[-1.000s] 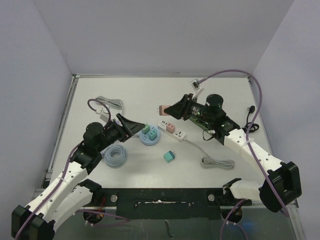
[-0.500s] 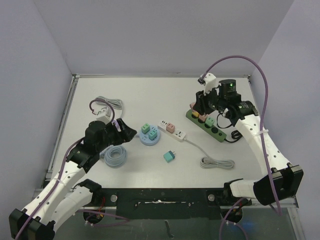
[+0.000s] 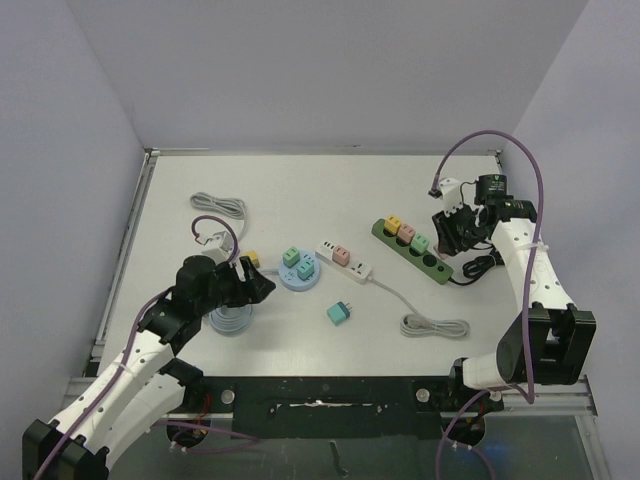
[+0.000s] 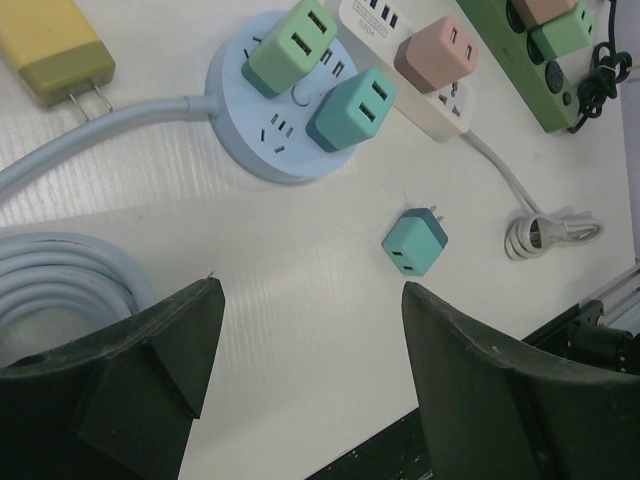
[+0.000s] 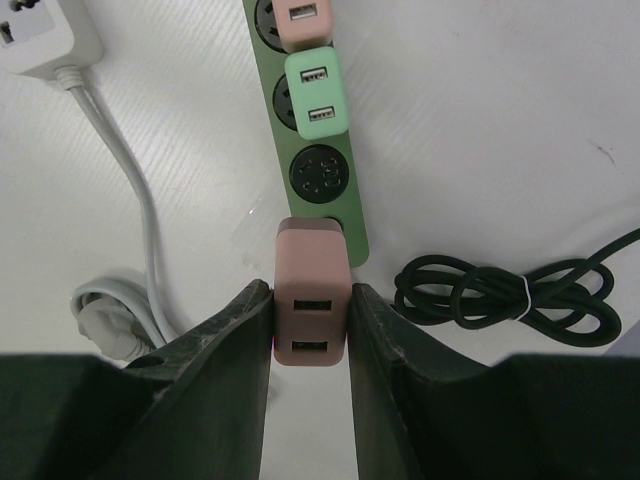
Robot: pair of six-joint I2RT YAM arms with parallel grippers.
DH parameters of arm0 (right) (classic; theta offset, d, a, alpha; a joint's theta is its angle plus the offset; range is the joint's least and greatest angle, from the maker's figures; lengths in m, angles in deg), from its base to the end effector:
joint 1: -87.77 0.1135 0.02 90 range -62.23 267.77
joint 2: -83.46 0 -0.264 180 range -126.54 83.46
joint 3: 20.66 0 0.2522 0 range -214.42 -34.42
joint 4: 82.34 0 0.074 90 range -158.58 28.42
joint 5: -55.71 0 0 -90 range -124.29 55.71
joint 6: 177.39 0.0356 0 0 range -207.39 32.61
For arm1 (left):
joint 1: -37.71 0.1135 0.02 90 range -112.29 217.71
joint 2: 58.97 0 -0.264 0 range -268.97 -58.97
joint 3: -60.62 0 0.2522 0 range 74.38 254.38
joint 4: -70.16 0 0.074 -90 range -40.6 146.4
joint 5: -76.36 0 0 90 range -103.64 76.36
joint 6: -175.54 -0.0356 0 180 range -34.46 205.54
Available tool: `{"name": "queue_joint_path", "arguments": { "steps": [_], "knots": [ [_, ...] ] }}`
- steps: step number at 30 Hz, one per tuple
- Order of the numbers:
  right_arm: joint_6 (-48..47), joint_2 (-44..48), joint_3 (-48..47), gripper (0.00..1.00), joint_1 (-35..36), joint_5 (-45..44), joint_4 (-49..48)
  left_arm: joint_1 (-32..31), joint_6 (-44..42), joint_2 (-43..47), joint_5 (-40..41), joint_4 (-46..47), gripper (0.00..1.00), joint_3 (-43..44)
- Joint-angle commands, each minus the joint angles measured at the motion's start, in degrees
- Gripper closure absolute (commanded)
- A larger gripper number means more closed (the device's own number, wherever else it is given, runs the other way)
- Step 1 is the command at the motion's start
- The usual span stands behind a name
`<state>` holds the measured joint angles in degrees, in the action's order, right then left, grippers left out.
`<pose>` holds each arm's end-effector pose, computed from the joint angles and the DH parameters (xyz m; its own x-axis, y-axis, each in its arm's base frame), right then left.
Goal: Insert the plug
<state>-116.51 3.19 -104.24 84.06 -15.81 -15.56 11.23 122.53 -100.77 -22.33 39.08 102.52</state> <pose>0.2754 -0.0066 0.2918 -0.7411 -0.4145 -0.5282 -0.5043 0.8630 0.0304 0.1489 -0.0802 0.2337 -0.7030 -0.3143 -0.6380 0.1675 0.7987 -0.5780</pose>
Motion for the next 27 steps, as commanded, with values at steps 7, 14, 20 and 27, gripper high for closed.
{"name": "queue_joint_path", "arguments": {
  "steps": [7,14,20,27],
  "knots": [
    [-11.9,-7.0,-3.3,1.00,-2.5,5.7,1.7,-0.8,0.5,2.8,-1.9,4.3,0.30,-0.6],
    [-17.5,-10.2,-4.4,1.00,-2.5,6.5,0.6,-0.8,0.1,3.4,-0.6,4.1,0.30,-0.3],
    [-19.7,-12.5,-3.7,1.00,-2.2,6.3,0.3,-0.6,-0.3,4.2,-0.2,4.1,0.30,-0.5],
    [-21.2,-11.5,-2.2,1.00,-1.9,5.8,-2.1,-0.6,-0.4,3.7,-0.1,4.4,0.30,-0.6]
  ]
}}
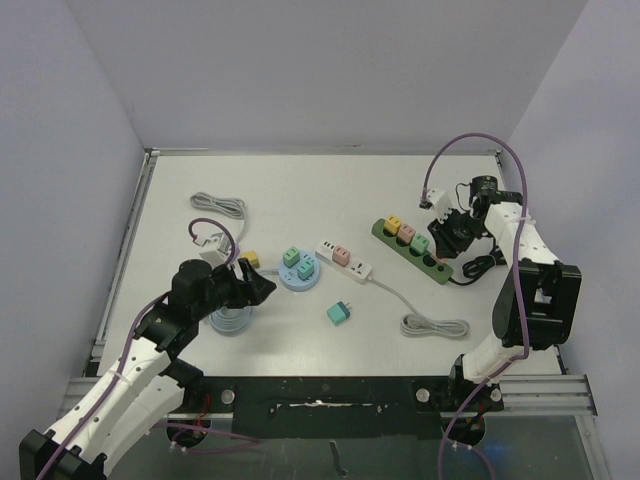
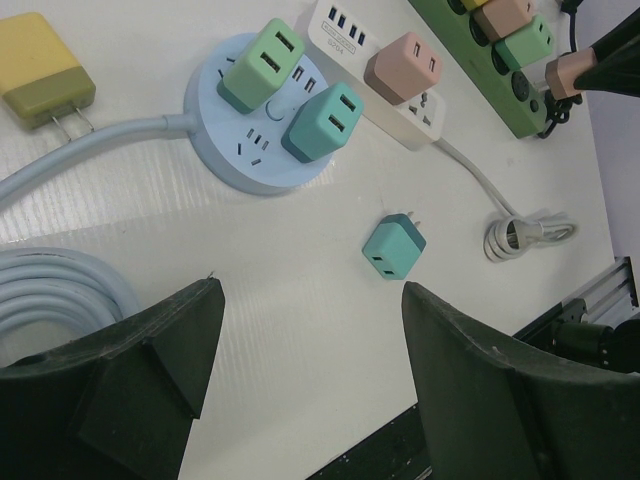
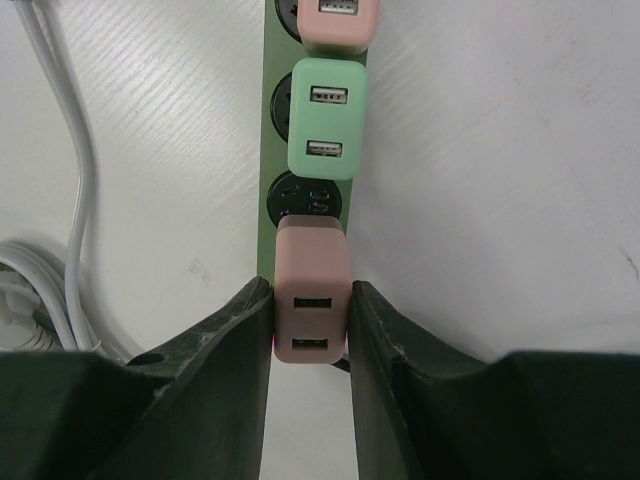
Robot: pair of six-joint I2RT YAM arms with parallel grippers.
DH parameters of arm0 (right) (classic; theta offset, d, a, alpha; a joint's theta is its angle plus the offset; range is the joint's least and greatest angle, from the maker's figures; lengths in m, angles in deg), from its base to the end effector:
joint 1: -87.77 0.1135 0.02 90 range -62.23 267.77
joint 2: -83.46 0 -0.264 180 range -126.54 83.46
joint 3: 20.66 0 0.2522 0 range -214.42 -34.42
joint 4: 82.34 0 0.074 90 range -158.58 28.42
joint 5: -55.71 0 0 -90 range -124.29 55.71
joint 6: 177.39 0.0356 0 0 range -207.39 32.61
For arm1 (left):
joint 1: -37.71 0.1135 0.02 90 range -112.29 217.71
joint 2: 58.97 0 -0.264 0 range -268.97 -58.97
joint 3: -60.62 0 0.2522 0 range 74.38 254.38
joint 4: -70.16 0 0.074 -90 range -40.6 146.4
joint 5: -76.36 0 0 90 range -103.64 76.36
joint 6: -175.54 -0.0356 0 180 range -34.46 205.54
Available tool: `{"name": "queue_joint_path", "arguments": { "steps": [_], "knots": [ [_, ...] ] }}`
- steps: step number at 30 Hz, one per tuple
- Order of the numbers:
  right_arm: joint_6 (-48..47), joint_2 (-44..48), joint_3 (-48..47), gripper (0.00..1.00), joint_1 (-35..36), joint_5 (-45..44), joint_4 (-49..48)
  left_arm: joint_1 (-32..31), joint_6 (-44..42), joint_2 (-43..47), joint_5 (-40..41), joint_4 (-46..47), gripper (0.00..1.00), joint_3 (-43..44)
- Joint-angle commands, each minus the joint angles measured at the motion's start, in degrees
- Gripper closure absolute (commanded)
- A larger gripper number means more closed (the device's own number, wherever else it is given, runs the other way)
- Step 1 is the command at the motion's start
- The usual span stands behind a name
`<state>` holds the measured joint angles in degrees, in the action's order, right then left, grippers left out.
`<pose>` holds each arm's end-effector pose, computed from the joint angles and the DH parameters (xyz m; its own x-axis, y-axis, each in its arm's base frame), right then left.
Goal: Insert the plug
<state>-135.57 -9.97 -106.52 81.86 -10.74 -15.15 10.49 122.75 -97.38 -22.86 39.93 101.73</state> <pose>0.3136 -0.0182 0.2409 -0.6324 -0.6214 -0.4626 -0.7219 0.6893 0.0612 0.1413 -0.0791 0.2390 -0.6768 -0.3231 -0.6615 0.2116 0.7752 -0.5952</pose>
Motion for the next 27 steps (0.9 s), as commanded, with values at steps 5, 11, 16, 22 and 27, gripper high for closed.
{"name": "queue_joint_path", "arguments": {
  "steps": [5,11,16,22,27],
  "knots": [
    [-3.1,0.0,-0.9,1.00,0.8,1.0,-2.2,0.2,-0.5,0.3,0.6,3.8,0.30,0.1],
    [-3.5,-2.3,-1.4,1.00,2.2,0.7,-1.8,0.3,-0.4,0.3,0.6,3.6,0.30,-0.1],
    [-3.7,-3.8,-1.9,1.00,3.0,0.5,-1.4,0.4,-0.4,0.4,0.8,3.6,0.30,-0.1],
    [-3.8,-3.8,-0.9,1.00,3.0,-3.5,-2.2,0.4,-0.5,0.6,1.0,3.4,0.30,-0.2],
    [-3.8,-3.6,0.7,1.00,3.2,-5.1,-3.4,0.5,-0.4,0.5,0.7,3.5,0.30,-0.2]
  ]
}}
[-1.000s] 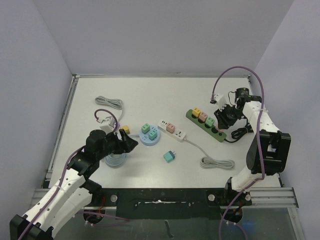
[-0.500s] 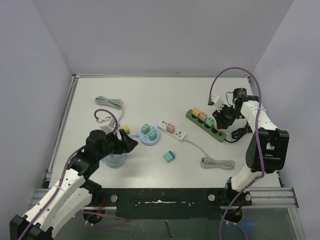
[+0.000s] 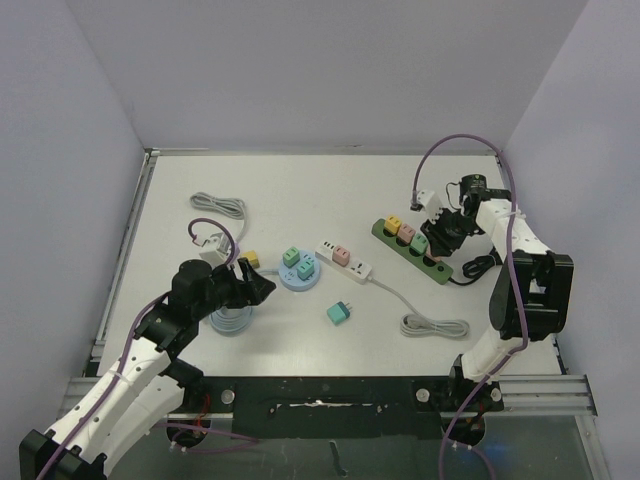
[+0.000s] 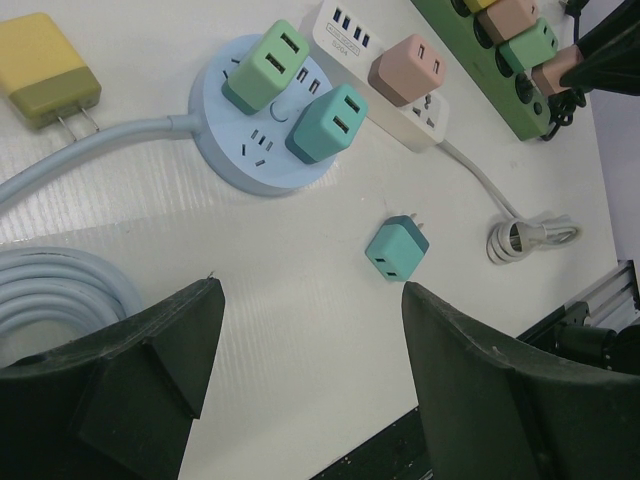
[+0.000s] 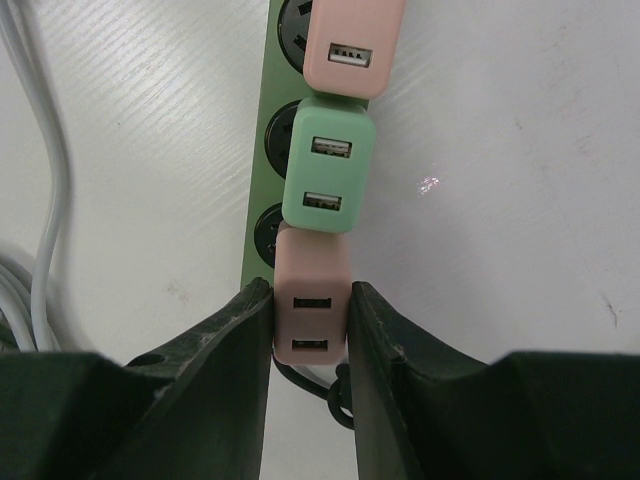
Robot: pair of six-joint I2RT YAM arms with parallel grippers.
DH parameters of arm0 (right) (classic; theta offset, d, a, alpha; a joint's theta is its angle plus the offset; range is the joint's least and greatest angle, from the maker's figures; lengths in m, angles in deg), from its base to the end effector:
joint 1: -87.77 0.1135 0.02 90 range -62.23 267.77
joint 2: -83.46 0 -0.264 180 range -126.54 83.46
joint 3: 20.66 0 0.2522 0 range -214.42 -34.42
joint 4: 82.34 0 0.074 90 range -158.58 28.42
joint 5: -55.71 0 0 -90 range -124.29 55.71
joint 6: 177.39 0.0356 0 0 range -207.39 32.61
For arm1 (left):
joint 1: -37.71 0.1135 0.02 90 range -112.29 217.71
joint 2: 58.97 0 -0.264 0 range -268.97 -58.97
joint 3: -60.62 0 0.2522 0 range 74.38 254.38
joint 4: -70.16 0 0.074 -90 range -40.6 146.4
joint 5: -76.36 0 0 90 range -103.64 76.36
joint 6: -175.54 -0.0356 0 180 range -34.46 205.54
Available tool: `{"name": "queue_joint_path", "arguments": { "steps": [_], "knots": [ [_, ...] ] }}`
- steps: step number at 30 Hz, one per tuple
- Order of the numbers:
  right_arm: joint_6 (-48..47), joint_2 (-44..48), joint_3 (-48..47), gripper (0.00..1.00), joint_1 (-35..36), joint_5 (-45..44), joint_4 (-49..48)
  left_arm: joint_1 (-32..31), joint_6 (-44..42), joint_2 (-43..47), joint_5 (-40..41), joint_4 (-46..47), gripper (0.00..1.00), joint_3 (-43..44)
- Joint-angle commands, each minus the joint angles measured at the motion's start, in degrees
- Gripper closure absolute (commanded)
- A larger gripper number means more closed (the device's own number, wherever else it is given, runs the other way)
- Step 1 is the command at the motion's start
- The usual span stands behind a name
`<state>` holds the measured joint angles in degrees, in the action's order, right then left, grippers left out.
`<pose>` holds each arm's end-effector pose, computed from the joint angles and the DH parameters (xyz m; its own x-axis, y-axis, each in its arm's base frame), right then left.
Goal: Insert the plug
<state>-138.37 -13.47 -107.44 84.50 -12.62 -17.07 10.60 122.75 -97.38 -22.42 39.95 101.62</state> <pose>0.3273 -0.0055 0.2275 -0.5774 -0.6902 -0.4361 -0.7757 0.6304 0.0294 0.1416 -0.0786 0.2383 -0.6738 -0.3265 -0.6629 0.2050 0.7793 -0.5922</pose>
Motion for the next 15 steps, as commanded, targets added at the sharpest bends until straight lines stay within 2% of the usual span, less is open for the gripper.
{"name": "queue_joint_path", "arguments": {
  "steps": [1,9,15],
  "knots": [
    [-1.0,-0.3,1.9,1.00,0.7,-3.6,-1.7,0.4,-0.4,0.5,0.3,3.5,0.30,-0.1],
    [-1.3,-4.0,4.5,1.00,1.2,-7.8,-2.9,0.4,-0.3,1.0,0.3,3.3,0.30,-0.3],
    [-0.9,-5.1,8.9,1.00,0.3,-9.7,-7.5,0.4,-0.2,1.6,0.3,3.3,0.30,-0.5]
  ]
}}
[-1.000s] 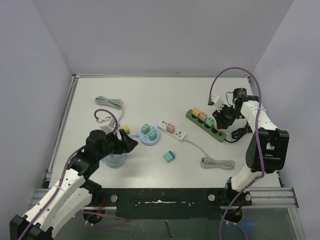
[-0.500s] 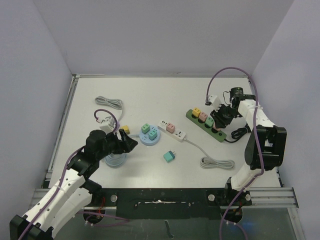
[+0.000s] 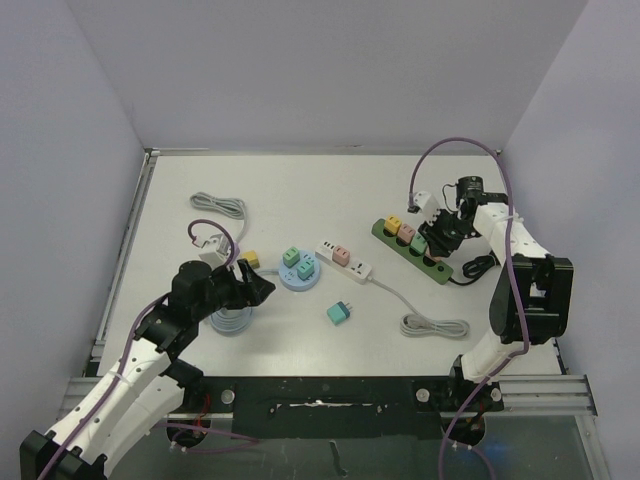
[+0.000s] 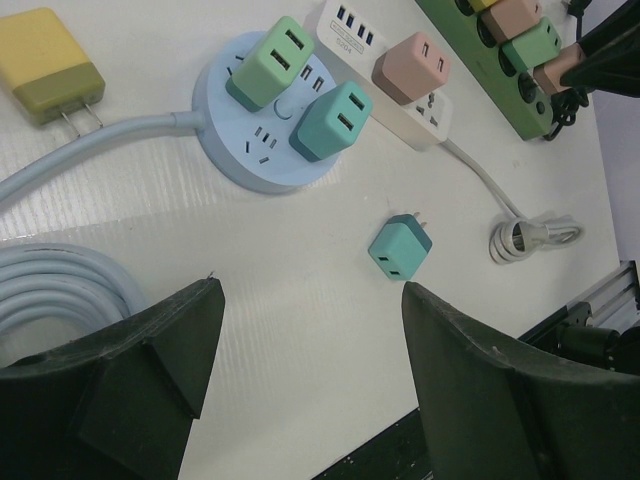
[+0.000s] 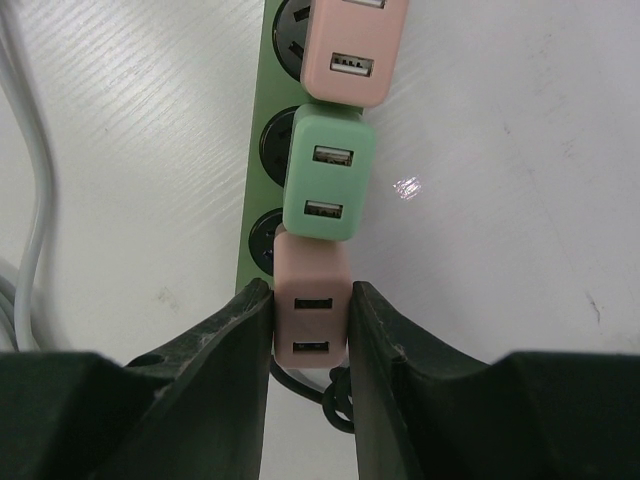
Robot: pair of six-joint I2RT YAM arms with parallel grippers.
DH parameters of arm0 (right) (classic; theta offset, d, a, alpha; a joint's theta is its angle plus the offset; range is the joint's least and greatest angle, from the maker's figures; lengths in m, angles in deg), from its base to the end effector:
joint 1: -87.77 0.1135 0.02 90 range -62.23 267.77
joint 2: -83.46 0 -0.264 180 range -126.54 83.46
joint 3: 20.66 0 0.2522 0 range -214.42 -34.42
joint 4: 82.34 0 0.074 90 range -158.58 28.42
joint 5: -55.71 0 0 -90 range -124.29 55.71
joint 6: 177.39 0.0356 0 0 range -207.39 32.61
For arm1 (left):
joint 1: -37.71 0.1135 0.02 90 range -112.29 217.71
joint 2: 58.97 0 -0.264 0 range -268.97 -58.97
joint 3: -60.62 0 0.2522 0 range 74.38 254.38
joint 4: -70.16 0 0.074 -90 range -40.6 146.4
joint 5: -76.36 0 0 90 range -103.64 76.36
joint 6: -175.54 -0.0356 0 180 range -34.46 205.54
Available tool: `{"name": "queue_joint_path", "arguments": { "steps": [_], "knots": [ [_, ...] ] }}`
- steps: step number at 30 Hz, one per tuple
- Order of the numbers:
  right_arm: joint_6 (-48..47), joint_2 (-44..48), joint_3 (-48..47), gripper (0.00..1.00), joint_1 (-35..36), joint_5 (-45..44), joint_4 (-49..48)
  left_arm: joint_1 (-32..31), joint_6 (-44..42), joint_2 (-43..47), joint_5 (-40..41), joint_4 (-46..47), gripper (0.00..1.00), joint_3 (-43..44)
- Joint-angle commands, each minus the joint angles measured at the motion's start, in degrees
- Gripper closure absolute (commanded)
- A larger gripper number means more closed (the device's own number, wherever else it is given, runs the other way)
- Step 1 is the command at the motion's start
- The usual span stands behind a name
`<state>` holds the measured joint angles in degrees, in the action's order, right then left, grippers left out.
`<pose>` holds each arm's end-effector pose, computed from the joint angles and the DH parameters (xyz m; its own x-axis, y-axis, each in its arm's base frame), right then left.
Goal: Insert the plug
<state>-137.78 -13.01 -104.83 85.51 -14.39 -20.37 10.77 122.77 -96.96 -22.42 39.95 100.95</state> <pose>0.3255 -0.0007 0.2186 -0.5707 -0.7024 -0.4253 -0.7761 0.6306 0.0000 0.1406 -0.0775 0.2353 -0.6755 -0.3274 -0.6607 0.2001 0.7810 -0.5917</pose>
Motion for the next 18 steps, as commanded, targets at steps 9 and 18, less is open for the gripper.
{"name": "queue_joint_path", "arguments": {
  "steps": [9,18],
  "knots": [
    [-0.9,-7.6,8.2,1.00,-0.6,-8.6,-5.5,0.2,-0.2,1.3,0.2,3.3,0.30,0.2],
    [-0.5,-7.2,9.8,1.00,0.0,-9.6,-7.0,0.2,-0.2,1.6,0.3,3.3,0.30,0.1]
  ]
}}
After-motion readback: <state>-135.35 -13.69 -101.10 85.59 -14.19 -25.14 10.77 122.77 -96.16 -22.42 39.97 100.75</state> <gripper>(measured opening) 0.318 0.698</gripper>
